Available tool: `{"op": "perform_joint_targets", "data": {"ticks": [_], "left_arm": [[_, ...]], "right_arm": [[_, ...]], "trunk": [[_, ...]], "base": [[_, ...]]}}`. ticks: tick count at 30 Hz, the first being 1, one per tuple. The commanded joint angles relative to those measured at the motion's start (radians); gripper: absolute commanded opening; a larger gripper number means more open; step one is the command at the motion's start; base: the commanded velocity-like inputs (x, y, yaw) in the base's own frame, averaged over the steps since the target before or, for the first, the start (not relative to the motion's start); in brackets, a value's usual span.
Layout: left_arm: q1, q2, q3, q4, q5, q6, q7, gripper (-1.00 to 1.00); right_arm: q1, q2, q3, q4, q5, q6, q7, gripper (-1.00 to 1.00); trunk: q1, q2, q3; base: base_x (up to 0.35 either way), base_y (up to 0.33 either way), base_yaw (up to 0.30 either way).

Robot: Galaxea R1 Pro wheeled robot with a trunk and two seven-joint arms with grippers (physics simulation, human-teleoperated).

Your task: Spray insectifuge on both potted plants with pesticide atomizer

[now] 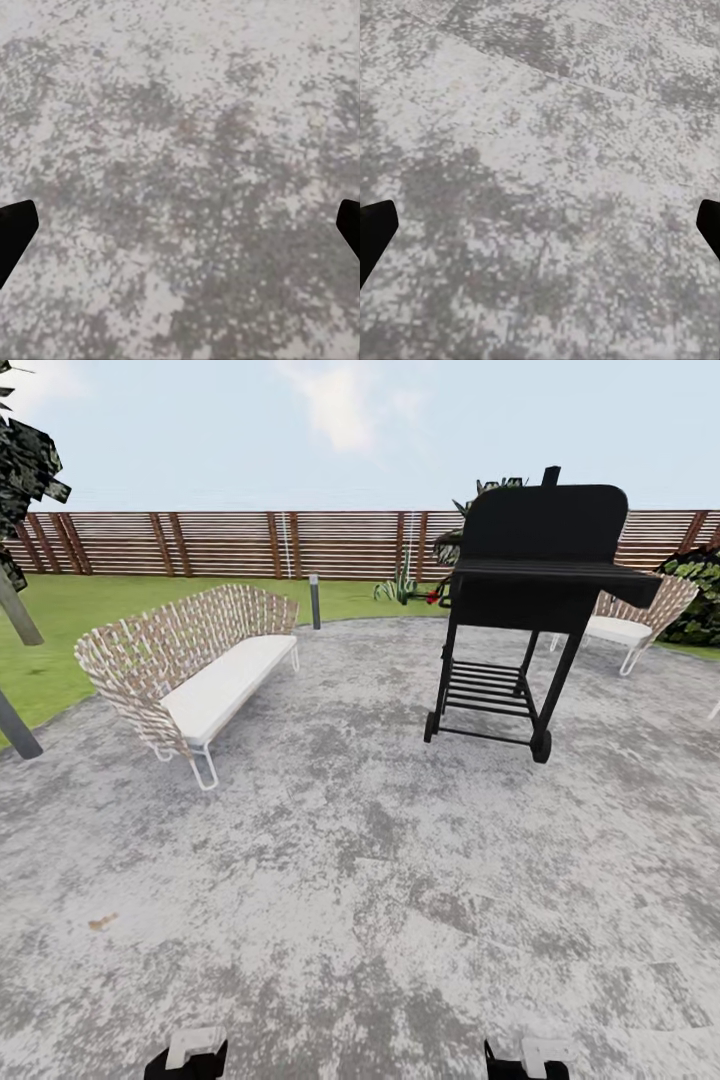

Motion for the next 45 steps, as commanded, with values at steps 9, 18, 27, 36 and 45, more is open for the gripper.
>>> {"op": "perform_joint_targets", "data": {"ticks": [9,18,27,36,45], "left_arm": [[-0.001,-0.001,0.003,0.0,0.002,-0.009,0.0,1.0],[-0.001,-0.002,0.003,0.0,0.004,-0.009,0.0,1.0],[-0.001,-0.002,0.003,-0.001,0.006,-0.011,0.001,1.0],[-0.001,-0.001,0.004,0.001,0.01,-0.011,0.001,1.0],[-0.001,-0.003,0.003,0.001,0.008,-0.011,-0.002,1.0]], "right_arm": [[-0.001,-0.001,0.0,0.001,0.002,-0.002,0.002,1.0],[-0.001,-0.001,0.002,0.002,0.003,-0.002,0.002,1.0],[-0.001,0.001,0.002,0.026,0.003,-0.003,0.001,1.0],[-0.001,0.001,0.003,0.031,0.003,-0.003,-0.001,1.0],[-0.001,0.001,0.005,0.031,0.003,-0.003,-0.001,1.0]], "trunk": [[0.034,-0.064,-0.029],[0.069,-0.127,-0.054],[0.069,-0.127,-0.042],[0.069,-0.127,-0.03],[0.069,-0.127,-0.02]], "base": [[0.0,0.0,0.0],[0.0,0.0,-0.076],[0.007,0.0,-0.192],[0.279,0.077,-0.165],[0.326,0.152,-0.076]]}}
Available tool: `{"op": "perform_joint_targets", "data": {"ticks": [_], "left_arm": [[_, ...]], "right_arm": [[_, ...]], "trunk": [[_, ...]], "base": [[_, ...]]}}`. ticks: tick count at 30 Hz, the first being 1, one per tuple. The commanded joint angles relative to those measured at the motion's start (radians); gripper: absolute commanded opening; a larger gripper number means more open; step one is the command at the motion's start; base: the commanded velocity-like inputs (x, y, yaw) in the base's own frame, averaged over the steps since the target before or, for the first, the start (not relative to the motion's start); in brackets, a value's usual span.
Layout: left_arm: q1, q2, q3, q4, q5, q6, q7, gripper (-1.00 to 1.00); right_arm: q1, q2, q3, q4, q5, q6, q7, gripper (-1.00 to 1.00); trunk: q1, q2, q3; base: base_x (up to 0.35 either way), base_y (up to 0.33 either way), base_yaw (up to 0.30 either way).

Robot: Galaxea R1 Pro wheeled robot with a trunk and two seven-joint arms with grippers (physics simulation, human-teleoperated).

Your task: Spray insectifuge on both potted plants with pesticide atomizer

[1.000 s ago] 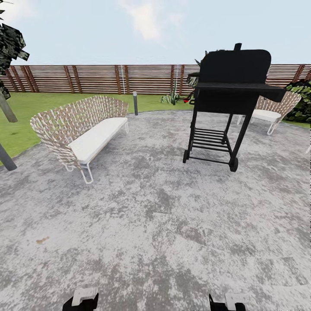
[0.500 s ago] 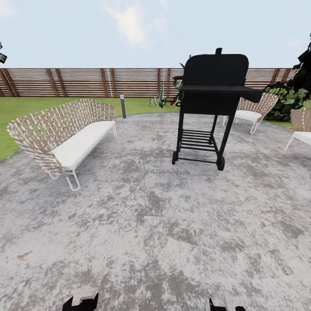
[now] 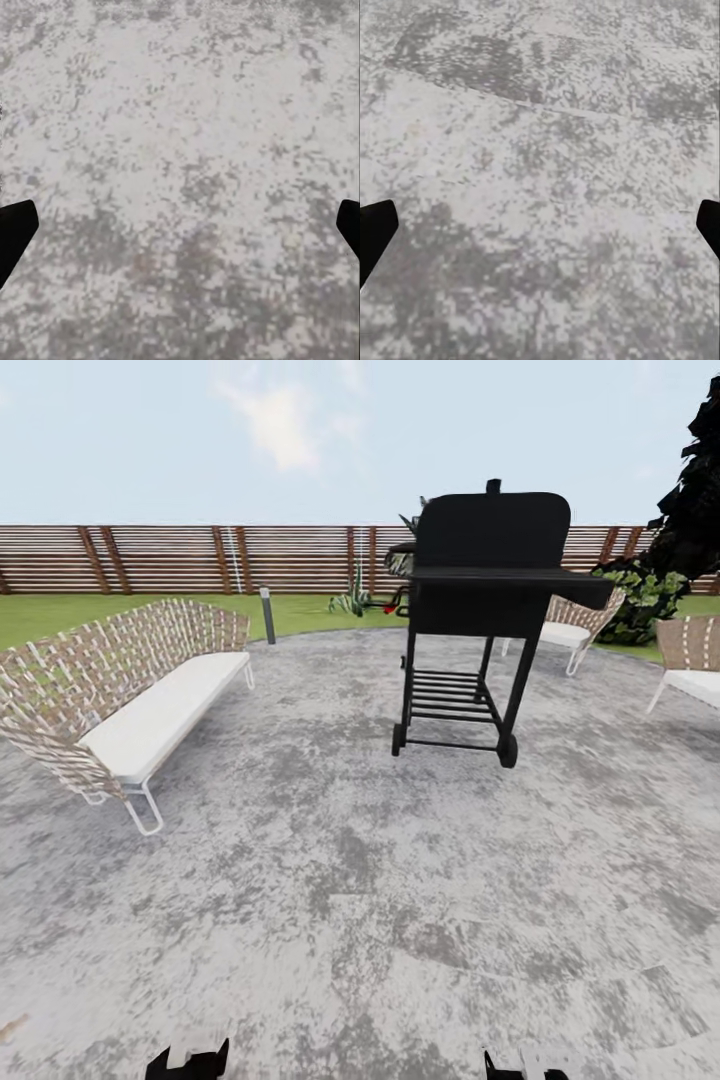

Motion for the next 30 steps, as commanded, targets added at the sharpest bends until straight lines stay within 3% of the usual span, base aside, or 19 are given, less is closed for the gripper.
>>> {"op": "perform_joint_targets", "data": {"ticks": [1,30], "left_arm": [[-0.001,0.0,0.002,0.001,0.0,-0.004,0.0,1.0],[-0.001,-0.001,0.002,0.019,0.001,-0.005,-0.009,1.0]], "right_arm": [[0.0,0.0,0.001,0.0,0.001,-0.003,-0.003,1.0],[0.0,0.0,0.002,0.001,0.004,-0.003,-0.002,1.0]], "trunk": [[0.0,0.0,-0.001],[0.0,0.0,0.0]], "base": [[0.323,0.177,-0.01],[0.304,0.183,-0.001]]}}
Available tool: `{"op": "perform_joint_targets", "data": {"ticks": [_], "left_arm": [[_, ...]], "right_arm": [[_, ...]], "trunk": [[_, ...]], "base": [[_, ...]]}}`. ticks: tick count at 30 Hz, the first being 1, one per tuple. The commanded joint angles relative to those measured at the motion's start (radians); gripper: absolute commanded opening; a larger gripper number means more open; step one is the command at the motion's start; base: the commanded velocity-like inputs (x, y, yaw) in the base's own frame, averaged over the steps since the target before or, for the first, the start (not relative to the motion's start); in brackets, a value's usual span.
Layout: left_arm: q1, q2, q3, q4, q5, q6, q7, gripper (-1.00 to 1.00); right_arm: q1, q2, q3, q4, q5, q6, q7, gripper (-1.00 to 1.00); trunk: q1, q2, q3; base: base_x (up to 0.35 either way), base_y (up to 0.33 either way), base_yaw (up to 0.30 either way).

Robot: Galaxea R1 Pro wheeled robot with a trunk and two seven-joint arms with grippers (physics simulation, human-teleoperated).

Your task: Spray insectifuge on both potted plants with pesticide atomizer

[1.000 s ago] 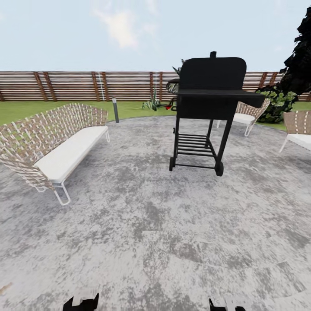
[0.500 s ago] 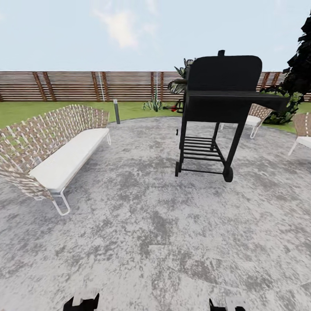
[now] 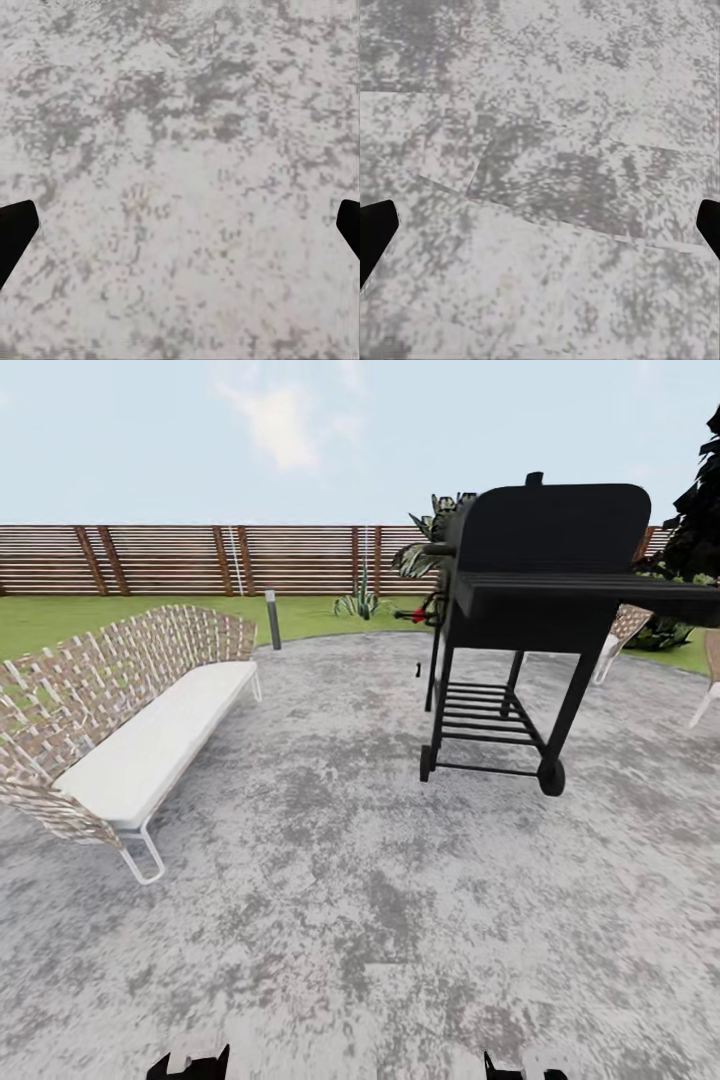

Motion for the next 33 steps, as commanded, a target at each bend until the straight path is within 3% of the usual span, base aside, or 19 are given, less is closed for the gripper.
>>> {"op": "perform_joint_targets", "data": {"ticks": [1,16,33], "left_arm": [[-0.001,0.0,0.002,0.001,0.001,-0.003,-0.001,1.0],[-0.001,-0.001,0.002,0.001,0.001,-0.003,-0.001,1.0],[-0.001,0.0,0.002,0.002,0.001,-0.003,-0.001,1.0]], "right_arm": [[0.0,0.0,0.001,0.0,0.001,-0.003,-0.003,1.0],[0.0,0.001,0.002,0.0,0.001,-0.003,-0.003,1.0],[0.0,0.001,0.002,0.002,0.001,-0.003,-0.003,1.0]], "trunk": [[0.0,0.0,-0.001],[0.0,0.0,0.005],[0.0,0.0,0.025]], "base": [[0.289,0.182,0.0],[0.301,0.145,0.0],[0.334,0.024,0.0]]}}
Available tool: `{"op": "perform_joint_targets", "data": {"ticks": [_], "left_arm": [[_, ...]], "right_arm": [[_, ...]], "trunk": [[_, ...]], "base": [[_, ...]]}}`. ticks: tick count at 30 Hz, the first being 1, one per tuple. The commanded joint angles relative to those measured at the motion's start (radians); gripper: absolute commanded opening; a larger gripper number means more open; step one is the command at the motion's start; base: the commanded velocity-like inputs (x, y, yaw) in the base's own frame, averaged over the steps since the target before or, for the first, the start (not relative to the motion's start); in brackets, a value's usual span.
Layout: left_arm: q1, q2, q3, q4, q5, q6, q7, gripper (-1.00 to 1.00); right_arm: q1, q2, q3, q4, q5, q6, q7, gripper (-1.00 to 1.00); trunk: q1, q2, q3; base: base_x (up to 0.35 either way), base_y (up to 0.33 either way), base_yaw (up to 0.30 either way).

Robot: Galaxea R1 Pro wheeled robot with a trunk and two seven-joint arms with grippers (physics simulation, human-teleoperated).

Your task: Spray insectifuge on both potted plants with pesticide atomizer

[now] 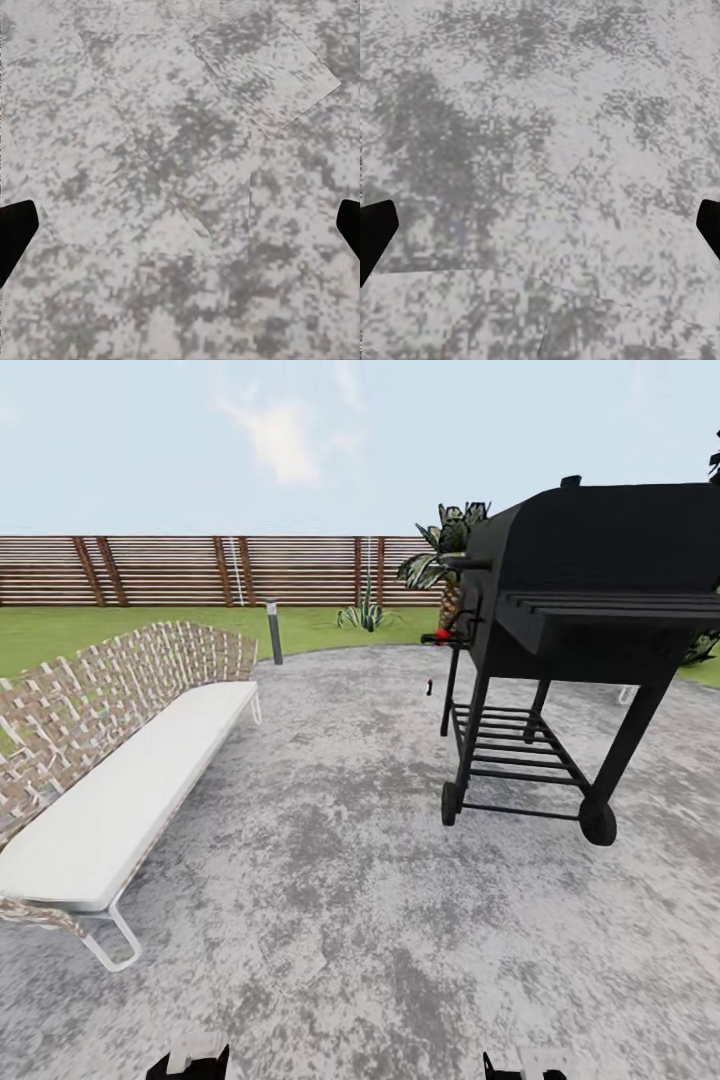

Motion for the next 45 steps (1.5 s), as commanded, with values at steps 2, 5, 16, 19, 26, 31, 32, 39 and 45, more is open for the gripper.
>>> {"op": "perform_joint_targets", "data": {"ticks": [2,5,16,19,26,31,32,39,45], "left_arm": [[-0.001,0.0,0.002,0.001,0.0,-0.003,-0.001,1.0],[-0.001,-0.001,0.002,0.001,0.0,-0.003,-0.001,1.0],[-0.001,-0.001,0.002,0.002,0.0,-0.003,-0.001,1.0],[-0.001,-0.001,0.002,0.002,0.0,-0.003,-0.001,1.0],[-0.001,-0.001,0.002,0.002,0.0,-0.003,-0.001,1.0],[-0.001,-0.001,0.002,0.002,0.0,-0.003,-0.001,1.0],[-0.001,-0.001,0.002,0.002,0.0,-0.003,-0.001,1.0],[-0.001,0.0,0.002,0.003,0.0,-0.003,-0.001,1.0],[-0.001,0.001,0.002,0.003,0.0,-0.003,-0.001,1.0]], "right_arm": [[0.0,0.0,0.001,0.001,0.001,-0.003,-0.004,1.0],[0.0,0.0,0.001,0.0,0.001,-0.003,-0.004,1.0],[0.0,0.0,0.001,0.0,0.001,-0.003,-0.004,1.0],[0.0,0.0,0.001,0.0,0.001,-0.003,-0.004,1.0],[0.0,0.0,0.001,0.0,0.001,-0.003,-0.004,1.0],[0.0,0.0,0.001,0.0,0.001,-0.003,-0.004,1.0],[0.0,0.0,0.001,0.0,0.001,-0.003,-0.004,1.0],[0.0,0.0,0.0,0.0,0.0,-0.003,-0.005,1.0],[0.0,0.0,-0.001,0.0,0.0,-0.003,-0.005,1.0]], "trunk": [[0.0,0.0,-0.001],[0.0,0.0,-0.001],[0.0,0.0,-0.001],[0.0,0.0,-0.001],[0.0,0.0,-0.001],[0.0,0.0,-0.001],[0.0,0.0,-0.001],[0.0,0.0,-0.001],[0.0,0.0,-0.001]], "base": [[0.321,0.162,0.0],[0.317,0.179,0.0],[0.315,0.18,0.0],[0.315,0.167,0.0],[0.315,0.165,0.0],[0.316,0.157,0.0],[0.325,0.09,0.0],[0.335,0.02,0.0],[0.338,0.0,0.0]]}}
